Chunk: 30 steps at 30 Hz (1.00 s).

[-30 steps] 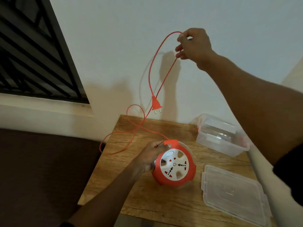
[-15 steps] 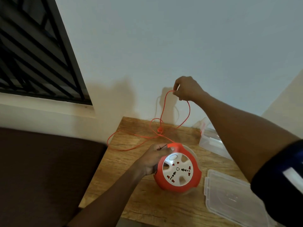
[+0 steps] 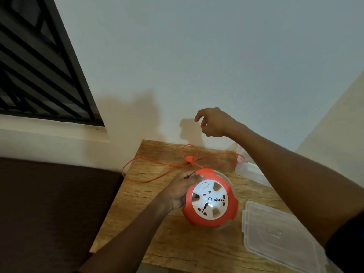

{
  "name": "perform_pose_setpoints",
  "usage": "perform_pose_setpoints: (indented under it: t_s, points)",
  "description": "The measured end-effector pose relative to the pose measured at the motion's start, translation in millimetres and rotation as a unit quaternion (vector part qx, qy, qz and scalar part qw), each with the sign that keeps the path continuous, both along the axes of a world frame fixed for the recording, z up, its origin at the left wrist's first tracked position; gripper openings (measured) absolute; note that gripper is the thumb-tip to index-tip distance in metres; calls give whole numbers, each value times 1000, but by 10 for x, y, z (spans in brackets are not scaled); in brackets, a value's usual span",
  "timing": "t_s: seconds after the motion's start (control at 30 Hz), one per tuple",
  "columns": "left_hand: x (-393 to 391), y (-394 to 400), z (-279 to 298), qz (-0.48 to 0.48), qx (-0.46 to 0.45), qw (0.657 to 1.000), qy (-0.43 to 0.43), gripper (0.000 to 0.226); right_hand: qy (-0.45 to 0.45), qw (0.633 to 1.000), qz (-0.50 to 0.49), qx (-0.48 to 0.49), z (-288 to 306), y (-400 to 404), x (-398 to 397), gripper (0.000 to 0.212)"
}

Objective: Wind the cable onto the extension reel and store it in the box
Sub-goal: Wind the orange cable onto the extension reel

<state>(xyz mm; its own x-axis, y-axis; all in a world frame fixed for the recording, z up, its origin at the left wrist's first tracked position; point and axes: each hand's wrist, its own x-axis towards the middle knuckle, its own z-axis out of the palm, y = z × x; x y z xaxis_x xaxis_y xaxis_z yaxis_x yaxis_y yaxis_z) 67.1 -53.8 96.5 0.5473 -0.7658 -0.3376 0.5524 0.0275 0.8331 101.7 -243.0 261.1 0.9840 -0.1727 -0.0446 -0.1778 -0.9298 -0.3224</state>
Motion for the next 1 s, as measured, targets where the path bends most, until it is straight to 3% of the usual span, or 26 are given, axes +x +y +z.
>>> perform_pose_setpoints:
  t_s: [0.13,0.3,0.4,0.5,0.6,0.83,1.0]
  points:
    - [-18,-32,-6,-6,1,1000,7,49,80,996,46,-5,5,97,-232,17]
    - [-37,-34,-1,0,-7,1000,12,49,119,984,124,-45,16,116,-689,20]
    - [-13,-24,19,7,-7,1000,10,41,110,958,218,-153,-109,255,-1033,18]
    - [37,-18,44,16,-24,999,20,35,120,909,318,-240,-349,443,-1340,44]
    - [97,4,48,22,-20,1000,11,40,104,880,340,-314,-484,549,-1453,60]
    - [189,66,93,27,-4,1000,-12,38,73,900,270,-336,-563,579,-1417,79]
    - [194,41,109,34,5,999,-11,49,58,882,278,-377,-644,627,-1340,86]
